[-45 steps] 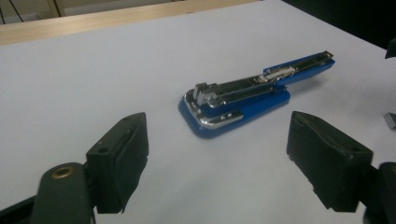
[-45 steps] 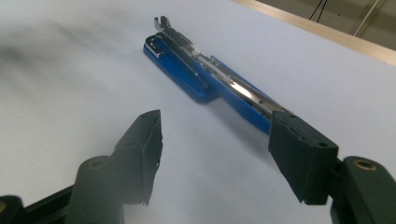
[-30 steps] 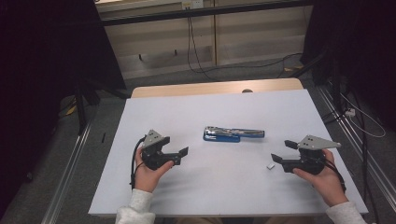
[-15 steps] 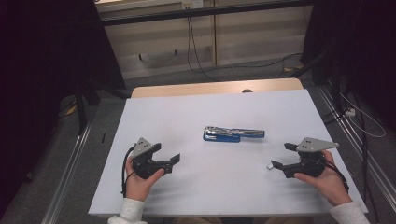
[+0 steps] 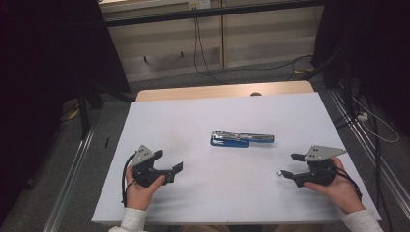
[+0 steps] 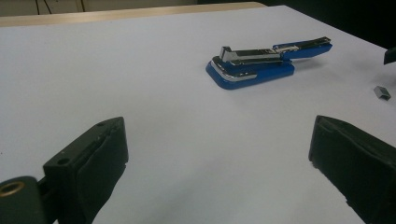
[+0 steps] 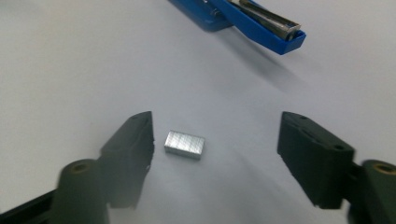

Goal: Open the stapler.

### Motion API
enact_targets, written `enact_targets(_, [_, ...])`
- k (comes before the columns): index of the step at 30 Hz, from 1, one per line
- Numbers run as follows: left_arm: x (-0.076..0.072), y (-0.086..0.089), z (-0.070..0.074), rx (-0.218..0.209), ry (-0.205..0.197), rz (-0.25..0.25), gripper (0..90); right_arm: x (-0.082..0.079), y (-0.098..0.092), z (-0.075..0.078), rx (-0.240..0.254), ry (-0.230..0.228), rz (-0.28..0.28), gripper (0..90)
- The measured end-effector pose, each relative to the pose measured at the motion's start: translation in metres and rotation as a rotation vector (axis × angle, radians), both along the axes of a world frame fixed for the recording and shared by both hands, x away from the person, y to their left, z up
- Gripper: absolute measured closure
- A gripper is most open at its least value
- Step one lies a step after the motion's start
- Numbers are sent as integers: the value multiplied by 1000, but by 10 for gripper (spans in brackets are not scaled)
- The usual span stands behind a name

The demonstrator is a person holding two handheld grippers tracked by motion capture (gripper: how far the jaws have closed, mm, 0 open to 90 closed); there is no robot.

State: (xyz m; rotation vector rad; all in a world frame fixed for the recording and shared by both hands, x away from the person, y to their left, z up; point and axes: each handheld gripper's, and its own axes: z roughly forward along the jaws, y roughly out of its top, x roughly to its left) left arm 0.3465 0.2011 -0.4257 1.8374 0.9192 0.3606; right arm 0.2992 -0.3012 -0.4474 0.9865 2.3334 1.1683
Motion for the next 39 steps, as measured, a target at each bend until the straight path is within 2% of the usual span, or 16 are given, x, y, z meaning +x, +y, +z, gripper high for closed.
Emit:
enact_targets(2, [0, 0, 0, 1, -1, -2, 47, 0, 0, -2, -13, 5, 4, 349])
enact_targets(4, [0, 0, 0, 5, 1, -1, 48, 1, 1, -3, -20, 12, 19, 422])
enact_targets(15, [1, 0, 1, 4, -2, 4, 51, 6, 8, -11, -62, 26, 52, 502])
enact_targets(19, [1, 0, 1, 10, -2, 6, 53, 8, 10, -13, -51, 35, 61, 504])
enact_targets(21, [1, 0, 1, 10, -1, 7, 54, 9, 11, -14, -28, 44, 69, 497])
enact_targets(24, [1, 0, 1, 11, 0, 7, 55, 10, 15, -15, -33, 49, 92, 513])
enact_targets(26, [1, 0, 1, 8, 1, 11, 57, 10, 19, -16, -58, 46, 102, 545])
enact_targets(30, [1, 1, 1, 11, 3, 7, 58, 11, 19, -15, -52, 42, 95, 584])
enact_targets(35, [1, -1, 0, 13, 4, 4, 58, 11, 13, -13, -22, 36, 66, 581])
enact_targets(39, [2, -1, 0, 19, 6, 3, 58, 12, 12, -10, -6, 29, 50, 636])
